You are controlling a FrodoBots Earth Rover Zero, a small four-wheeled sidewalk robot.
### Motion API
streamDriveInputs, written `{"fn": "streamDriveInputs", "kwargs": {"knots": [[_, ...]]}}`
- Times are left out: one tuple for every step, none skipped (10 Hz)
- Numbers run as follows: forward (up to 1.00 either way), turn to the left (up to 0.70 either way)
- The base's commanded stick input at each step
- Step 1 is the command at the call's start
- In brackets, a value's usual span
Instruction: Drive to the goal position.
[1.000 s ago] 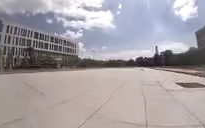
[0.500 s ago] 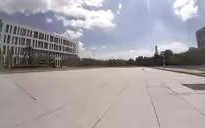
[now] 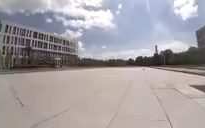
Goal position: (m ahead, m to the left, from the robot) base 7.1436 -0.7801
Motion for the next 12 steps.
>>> {"fn": "streamDriveInputs", "kwargs": {"knots": [[0.70,0.00],[0.70,0.00],[0.70,0.00],[0.70,0.00],[0.70,0.00],[0.70,0.00],[0.70,0.00],[0.70,0.00],[0.70,0.00],[0.70,0.00],[0.70,0.00],[0.70,0.00]]}}
